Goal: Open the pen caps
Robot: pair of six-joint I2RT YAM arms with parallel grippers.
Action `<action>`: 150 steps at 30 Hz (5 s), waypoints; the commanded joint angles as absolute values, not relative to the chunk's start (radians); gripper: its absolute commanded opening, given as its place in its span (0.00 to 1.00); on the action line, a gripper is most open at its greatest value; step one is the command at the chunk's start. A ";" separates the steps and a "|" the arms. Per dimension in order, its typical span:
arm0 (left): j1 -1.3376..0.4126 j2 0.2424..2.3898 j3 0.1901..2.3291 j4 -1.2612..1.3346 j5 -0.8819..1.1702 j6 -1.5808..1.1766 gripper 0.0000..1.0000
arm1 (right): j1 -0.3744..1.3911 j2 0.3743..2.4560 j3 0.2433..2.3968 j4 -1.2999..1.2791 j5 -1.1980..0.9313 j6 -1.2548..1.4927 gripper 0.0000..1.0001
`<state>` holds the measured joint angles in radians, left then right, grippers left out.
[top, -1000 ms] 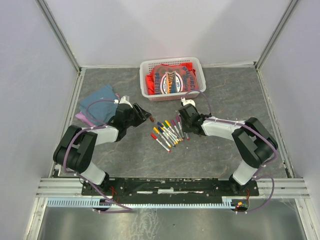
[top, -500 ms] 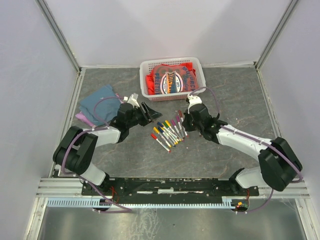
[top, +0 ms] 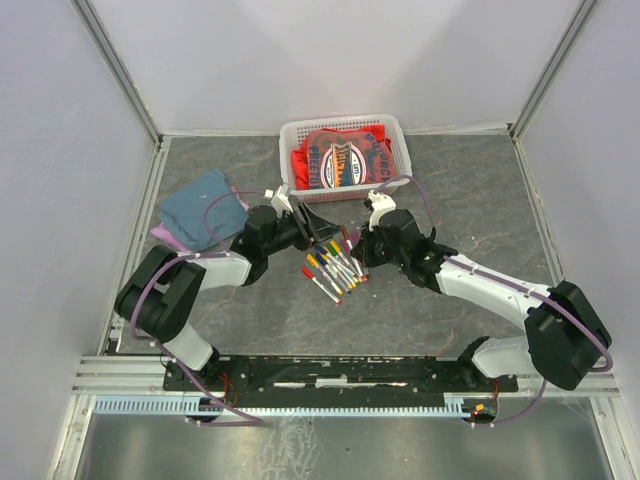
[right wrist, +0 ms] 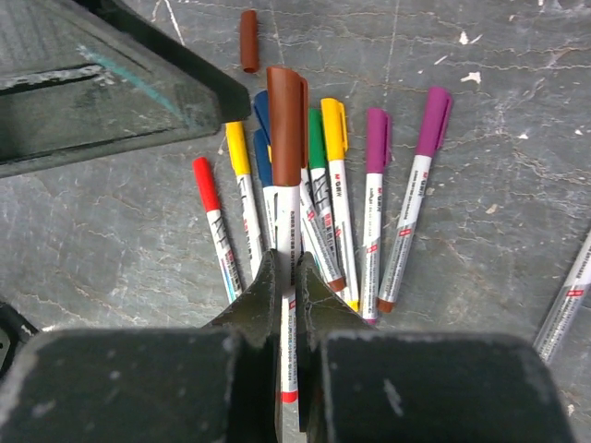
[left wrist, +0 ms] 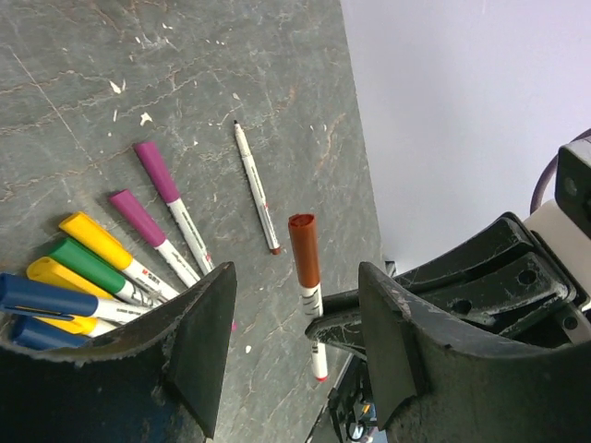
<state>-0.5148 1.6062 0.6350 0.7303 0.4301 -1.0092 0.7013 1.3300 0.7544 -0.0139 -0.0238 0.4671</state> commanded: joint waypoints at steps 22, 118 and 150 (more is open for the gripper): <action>-0.537 1.669 0.687 0.840 0.470 -1.067 0.47 | 0.770 1.377 0.792 0.074 -0.056 0.472 0.01; -0.393 1.704 0.663 0.855 0.254 -1.118 0.03 | 0.730 1.250 0.681 0.034 0.059 0.466 0.01; -0.402 1.715 0.575 0.567 0.064 -0.968 0.19 | 0.651 1.587 0.878 -0.169 0.417 0.440 0.18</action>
